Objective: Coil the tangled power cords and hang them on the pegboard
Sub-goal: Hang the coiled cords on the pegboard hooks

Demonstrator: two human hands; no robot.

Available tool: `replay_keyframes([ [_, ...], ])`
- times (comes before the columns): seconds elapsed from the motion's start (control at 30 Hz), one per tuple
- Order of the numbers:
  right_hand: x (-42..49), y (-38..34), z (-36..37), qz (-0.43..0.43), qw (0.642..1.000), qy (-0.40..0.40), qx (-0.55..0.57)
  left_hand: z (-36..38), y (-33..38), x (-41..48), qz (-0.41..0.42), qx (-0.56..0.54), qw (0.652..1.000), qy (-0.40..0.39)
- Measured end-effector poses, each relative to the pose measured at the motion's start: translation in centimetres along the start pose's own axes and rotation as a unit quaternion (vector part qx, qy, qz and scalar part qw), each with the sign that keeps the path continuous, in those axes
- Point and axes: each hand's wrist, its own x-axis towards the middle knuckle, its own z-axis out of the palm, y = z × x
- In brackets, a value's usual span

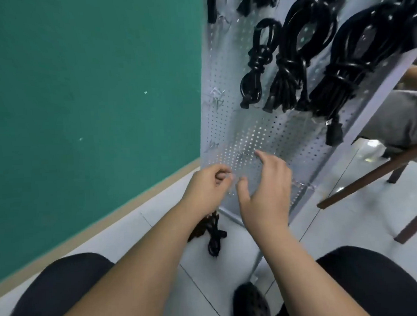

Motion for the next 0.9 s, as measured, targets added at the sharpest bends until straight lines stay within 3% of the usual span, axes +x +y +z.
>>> replay_keyframes([
  [0.17,-1.8,3.6,7.6,0.109,0.969,-0.215,-0.045,-0.8,-9.9,-2.1,-0.171,0.085,0.981,-0.028],
  [0.27,-3.3,7.1,11.8,0.189,0.912,-0.354,-0.089,-0.5,-15.0,-3.2,-0.236,0.128,0.961,-0.071],
  [0.37,-4.7,9.6,15.0,0.236,0.861,-0.435,-0.112,0.6,-18.2,-3.3,-0.262,0.135,0.949,-0.107],
  [0.6,-5.7,14.2,21.3,0.248,0.809,-0.515,-0.137,3.5,-23.5,-1.3,-0.287,0.122,0.934,-0.175],
  [0.9,-6.7,21.2,29.3,0.266,0.784,-0.540,-0.149,6.6,-29.8,-0.4,-0.330,0.091,0.919,-0.195],
])
